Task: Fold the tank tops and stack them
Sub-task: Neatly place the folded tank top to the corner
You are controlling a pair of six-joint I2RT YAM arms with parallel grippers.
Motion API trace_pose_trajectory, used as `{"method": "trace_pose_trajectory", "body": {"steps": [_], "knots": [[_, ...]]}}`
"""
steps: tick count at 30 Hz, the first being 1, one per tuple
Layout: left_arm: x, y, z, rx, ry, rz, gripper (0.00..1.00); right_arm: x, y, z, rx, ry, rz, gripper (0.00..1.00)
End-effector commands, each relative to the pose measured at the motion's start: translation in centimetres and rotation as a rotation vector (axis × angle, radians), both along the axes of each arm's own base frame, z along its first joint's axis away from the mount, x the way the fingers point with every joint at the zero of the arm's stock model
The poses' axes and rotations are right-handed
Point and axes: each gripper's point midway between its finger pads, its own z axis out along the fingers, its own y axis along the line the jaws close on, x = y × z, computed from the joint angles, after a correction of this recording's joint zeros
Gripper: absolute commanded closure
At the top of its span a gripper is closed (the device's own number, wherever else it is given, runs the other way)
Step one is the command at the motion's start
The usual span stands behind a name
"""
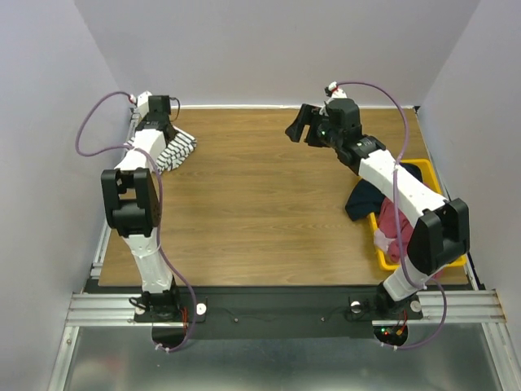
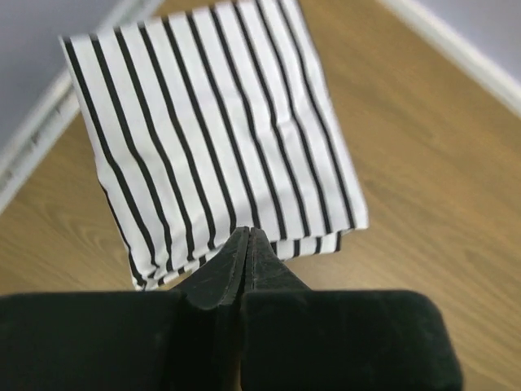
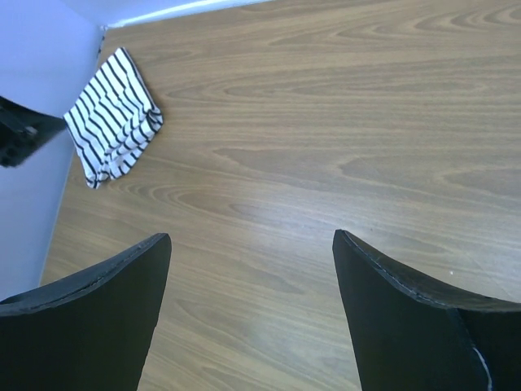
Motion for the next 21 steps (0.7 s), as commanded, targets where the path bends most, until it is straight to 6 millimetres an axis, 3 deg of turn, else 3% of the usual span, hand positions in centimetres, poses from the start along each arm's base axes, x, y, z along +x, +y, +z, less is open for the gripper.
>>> {"method": "trace_pose_trajectory", "body": {"steps": [1,5,11,17,19,21], "knots": [[-0.3,-1.1,-4.0,-0.103,0.033,0.011,0.99,-0.3,-0.5,2.1,0.022,-0.068,-0.003,0.13],[-0.3,-1.5,-6.9,-0.135,0.079,0.012,1.0,-0.6,-0.8,1.5,0.012,-0.057,-0.011,0.13],[1.1,-2.1,-9.4,-0.164,0.108,-0.001,1.0,-0.7,-1.0,1.1,0.003,-0.053,-0.019,0.13],[3.4,-2.3,-11.3,-0.204,0.109,-0.007,1.0,-0.5,-1.0,0.4,-0.008,-0.043,-0.021,0.13],[4.7,-2.1,-10.6,-0.209,0.078,-0.004,1.0,-0.5,-1.1,0.2,-0.013,-0.04,-0.025,0.13],[5.6,-1.9,-11.3,-0.214,0.078,-0.001,1.0,-0.5,-1.1,0.1,-0.015,-0.038,-0.025,0.13]]}}
